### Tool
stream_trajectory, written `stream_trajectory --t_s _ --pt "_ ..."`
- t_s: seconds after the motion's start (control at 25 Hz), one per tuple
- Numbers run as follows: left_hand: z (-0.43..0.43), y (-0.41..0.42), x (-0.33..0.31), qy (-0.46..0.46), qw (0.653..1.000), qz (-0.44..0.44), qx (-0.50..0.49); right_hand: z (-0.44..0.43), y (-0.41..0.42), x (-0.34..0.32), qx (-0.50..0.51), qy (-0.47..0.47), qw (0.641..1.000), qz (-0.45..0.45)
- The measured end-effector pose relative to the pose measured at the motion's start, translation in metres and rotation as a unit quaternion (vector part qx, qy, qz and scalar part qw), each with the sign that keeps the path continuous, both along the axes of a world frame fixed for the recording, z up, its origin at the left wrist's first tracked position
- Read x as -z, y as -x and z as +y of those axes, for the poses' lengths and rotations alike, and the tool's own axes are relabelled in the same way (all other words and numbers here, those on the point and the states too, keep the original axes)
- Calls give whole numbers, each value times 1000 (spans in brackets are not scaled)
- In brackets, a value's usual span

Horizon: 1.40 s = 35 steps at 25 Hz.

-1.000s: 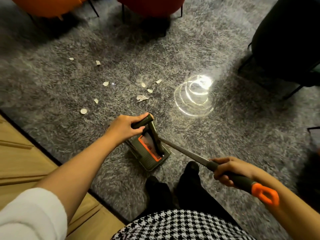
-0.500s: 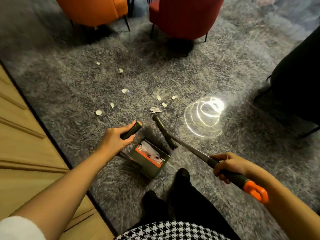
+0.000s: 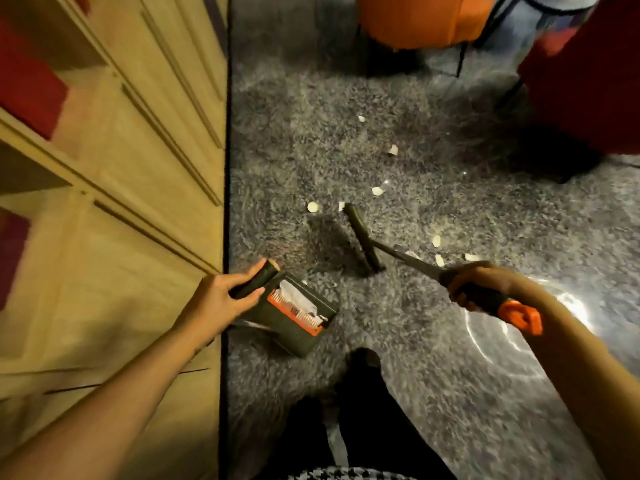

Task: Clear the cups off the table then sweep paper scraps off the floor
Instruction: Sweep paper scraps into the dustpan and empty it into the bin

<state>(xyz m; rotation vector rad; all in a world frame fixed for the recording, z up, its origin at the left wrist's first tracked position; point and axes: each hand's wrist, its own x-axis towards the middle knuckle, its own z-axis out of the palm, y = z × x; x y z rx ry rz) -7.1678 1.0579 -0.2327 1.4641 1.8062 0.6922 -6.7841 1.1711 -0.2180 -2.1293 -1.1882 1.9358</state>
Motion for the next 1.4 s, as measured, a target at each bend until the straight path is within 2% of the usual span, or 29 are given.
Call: stream_trajectory --t_s 0.16,0.28,0.52,0.72,0.92,1.16,1.4 --pt "-9 3 -7 22 997 7 -75 94 28 17 -131 -85 984 -83" --pt "-19 4 -5 30 993 32 -110 149 57 36 -171 -125 971 -109" --pt "-25 14 15 2 984 51 -172 176 111 90 -245 -130 948 -155" --pt "-28 32 27 4 976 54 -213 113 110 116 -357 -81 915 -169" --pt "-35 47 24 16 976 63 -209 20 106 92 -405 -25 902 -149" --pt "-42 58 26 14 979 64 -193 -56 112 42 -412 24 905 -99" --pt "-56 55 35 3 981 50 -186 -73 106 -5 -397 64 915 -45"
